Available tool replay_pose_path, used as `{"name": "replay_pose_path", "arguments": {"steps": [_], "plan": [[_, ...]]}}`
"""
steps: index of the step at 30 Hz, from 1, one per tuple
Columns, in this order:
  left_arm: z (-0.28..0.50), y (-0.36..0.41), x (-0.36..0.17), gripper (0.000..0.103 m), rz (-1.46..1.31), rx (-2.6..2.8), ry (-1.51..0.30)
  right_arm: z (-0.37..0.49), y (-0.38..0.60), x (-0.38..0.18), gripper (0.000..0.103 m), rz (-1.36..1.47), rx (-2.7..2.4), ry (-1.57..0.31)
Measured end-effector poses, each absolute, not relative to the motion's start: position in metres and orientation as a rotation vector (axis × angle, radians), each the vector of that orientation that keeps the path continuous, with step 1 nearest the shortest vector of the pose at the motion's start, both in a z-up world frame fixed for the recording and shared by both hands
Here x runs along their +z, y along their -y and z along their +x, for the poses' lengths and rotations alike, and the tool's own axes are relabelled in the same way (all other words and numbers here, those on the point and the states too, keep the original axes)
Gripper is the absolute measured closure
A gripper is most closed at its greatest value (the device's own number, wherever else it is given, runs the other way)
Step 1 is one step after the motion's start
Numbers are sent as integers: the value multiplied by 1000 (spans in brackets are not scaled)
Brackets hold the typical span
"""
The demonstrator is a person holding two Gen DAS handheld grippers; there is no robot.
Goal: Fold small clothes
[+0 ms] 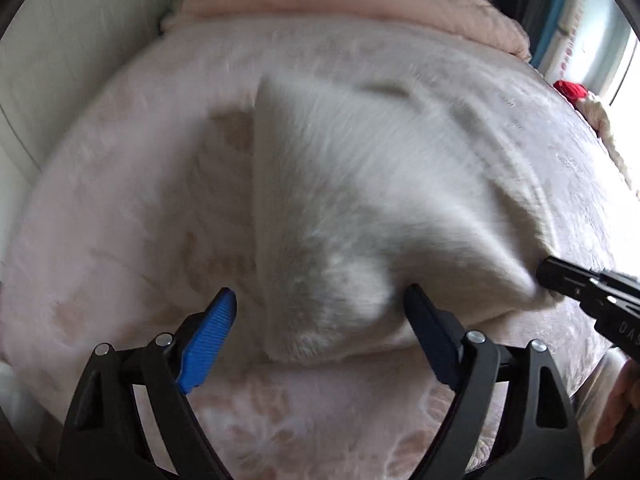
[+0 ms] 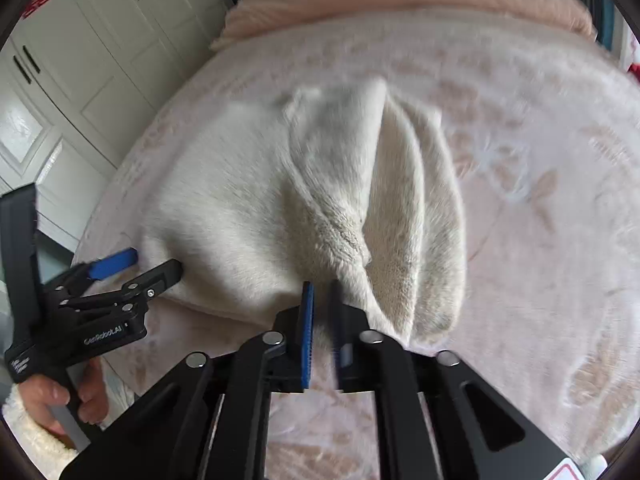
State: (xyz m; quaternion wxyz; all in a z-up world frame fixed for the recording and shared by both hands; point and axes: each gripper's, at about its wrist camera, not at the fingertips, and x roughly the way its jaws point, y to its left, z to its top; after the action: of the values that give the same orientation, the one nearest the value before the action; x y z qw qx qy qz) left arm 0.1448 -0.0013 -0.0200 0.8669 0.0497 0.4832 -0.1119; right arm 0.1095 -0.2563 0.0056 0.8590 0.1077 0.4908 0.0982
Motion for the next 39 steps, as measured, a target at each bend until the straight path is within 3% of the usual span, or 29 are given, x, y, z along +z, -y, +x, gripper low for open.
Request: {"name": "replay_pose_path", "arguments": {"steps": [2, 3, 8, 12, 16, 17, 18, 19, 21, 25, 27, 30, 34, 36, 39], "plan": [[132, 4, 1, 19, 128, -220, -959, 93, 256, 20, 59, 211, 160, -983], [125, 6, 12, 16, 131, -223, -938, 95, 258, 22, 53, 205, 144, -969], [119, 4, 15, 10, 136, -199, -946, 110, 283, 12, 45, 249, 79, -969], [153, -25, -14, 9, -171, -333, -1074, 155, 340, -29, 36, 550, 111, -1040], [184, -42, -54, 5, -346, -310, -1160, 196, 339, -72, 29, 622, 209, -1157], [190, -41, -67, 5, -359, -309, -1188, 197, 336, -75, 32, 631, 203, -1141], [193, -41, -72, 5, -376, -322, -1193, 197, 333, -72, 49, 634, 232, -1112], [195, -40, -73, 5, -382, -333, -1181, 197, 329, -69, 73, 655, 270, -1110], [198, -27, -65, 18, -335, -396, -1161, 188, 324, -52, 77, 591, 245, -1063], [200, 1, -46, 18, -170, -460, -1128, 142, 326, -15, 80, 520, 185, -949], [198, 12, -46, 19, -127, -519, -1133, 127, 332, -22, 77, 512, 125, -952], [187, 17, -53, 14, -66, -477, -1099, 126, 348, -56, 62, 506, 75, -1035], [159, -10, -34, 14, -114, -343, -1033, 95, 367, -9, 57, 475, 54, -905], [147, -16, -21, 14, -76, -302, -988, 84, 362, 16, 62, 440, 129, -877], [138, -14, -10, 14, -15, -231, -967, 80, 337, 41, 82, 378, 245, -876]]}}
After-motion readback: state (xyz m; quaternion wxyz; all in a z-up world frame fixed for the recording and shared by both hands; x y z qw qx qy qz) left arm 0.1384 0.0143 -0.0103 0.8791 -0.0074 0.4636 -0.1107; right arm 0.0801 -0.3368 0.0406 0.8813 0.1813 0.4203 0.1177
